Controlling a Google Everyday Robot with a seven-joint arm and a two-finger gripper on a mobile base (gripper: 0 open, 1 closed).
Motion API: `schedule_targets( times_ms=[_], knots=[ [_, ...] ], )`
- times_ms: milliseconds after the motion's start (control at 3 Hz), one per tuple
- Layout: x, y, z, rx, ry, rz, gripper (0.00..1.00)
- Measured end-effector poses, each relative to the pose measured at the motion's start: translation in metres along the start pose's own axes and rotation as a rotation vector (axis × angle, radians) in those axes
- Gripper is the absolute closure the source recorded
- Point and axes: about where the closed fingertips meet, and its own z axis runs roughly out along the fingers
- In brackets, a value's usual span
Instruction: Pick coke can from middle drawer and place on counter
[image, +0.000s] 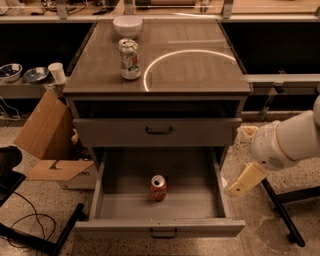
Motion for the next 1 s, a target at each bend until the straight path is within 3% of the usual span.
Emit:
schedule_targets(
  times_ms=[333,667,1000],
  knots=[
    [-0.01,-0.016,0.065,0.002,-0.226,0.02,0.0],
    [-0.032,-0.043,0.12,0.045,-0.426,0.053,0.0],
    [-0.027,-0.046,0.149,0.042,-0.461,0.081,0.0]
  ],
)
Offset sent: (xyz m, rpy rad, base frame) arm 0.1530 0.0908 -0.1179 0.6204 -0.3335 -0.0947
